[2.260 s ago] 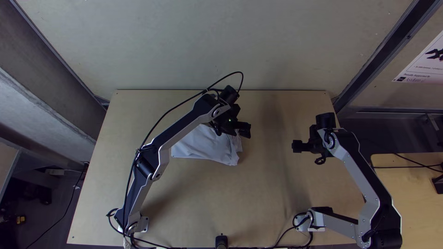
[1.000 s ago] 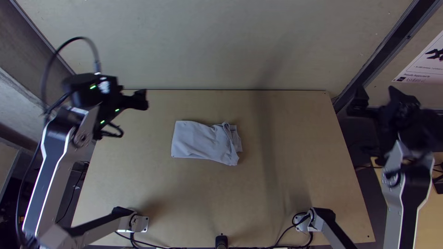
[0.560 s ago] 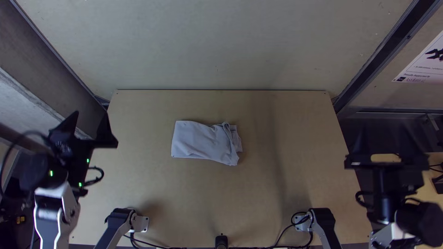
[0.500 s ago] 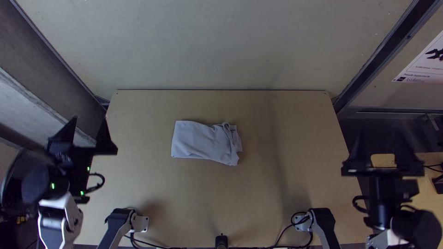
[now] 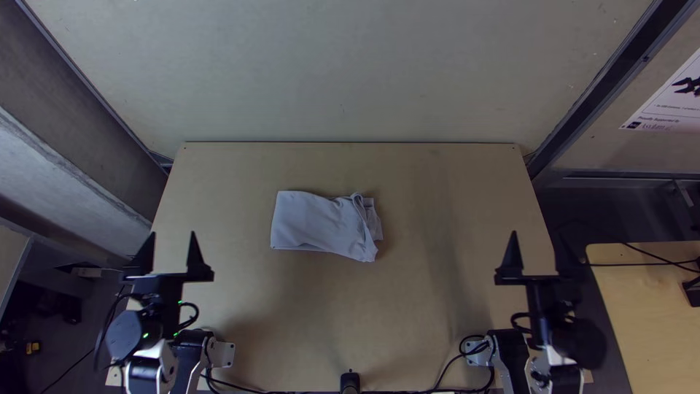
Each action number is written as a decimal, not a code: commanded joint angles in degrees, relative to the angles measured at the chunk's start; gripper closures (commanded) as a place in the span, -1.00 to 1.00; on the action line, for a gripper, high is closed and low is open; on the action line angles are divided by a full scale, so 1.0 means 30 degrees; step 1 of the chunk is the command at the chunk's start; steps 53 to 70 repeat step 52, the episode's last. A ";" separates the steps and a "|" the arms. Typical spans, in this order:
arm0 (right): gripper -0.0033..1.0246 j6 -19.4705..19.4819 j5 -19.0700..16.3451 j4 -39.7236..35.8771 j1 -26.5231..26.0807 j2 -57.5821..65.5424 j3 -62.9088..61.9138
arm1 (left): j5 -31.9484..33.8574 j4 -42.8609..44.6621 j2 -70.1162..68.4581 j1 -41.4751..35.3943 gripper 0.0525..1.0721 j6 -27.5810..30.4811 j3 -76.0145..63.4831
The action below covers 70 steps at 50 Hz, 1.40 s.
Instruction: Fold the t-shirt
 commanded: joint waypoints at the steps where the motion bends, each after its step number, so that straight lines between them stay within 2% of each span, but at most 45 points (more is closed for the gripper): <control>1: -0.92 0.0904 -0.0042 0.1629 -0.0113 -0.0179 -0.2878 | -0.0326 0.1506 -0.0332 0.0103 -0.92 -0.0127 -0.2583; 8: -0.90 0.1139 -0.0042 0.3914 0.0004 -0.0179 -0.6159 | -0.0444 0.2825 -0.0332 -0.0161 -0.92 -0.0186 -0.5629; 14: -0.90 0.1431 -0.0013 0.3797 0.0092 -0.0179 -0.7682 | -0.0151 0.2532 -0.0156 -0.0131 -0.92 -0.0273 -0.6362; 16: -0.91 0.1930 -0.0013 0.2772 -0.0055 -0.0150 -0.7624 | -0.0121 0.2766 -0.0244 -0.0014 -0.92 -0.0332 -0.6450; 19: -0.91 0.2310 -0.0072 0.2625 -0.0377 0.0202 -0.7595 | -0.0121 0.2825 -0.0244 0.0074 -0.92 -0.0332 -0.6450; 70: -0.91 0.2252 -0.0072 0.2713 -0.0260 -0.0121 -0.7595 | -0.0092 0.2942 -0.0244 0.0044 -0.92 -0.0332 -0.6508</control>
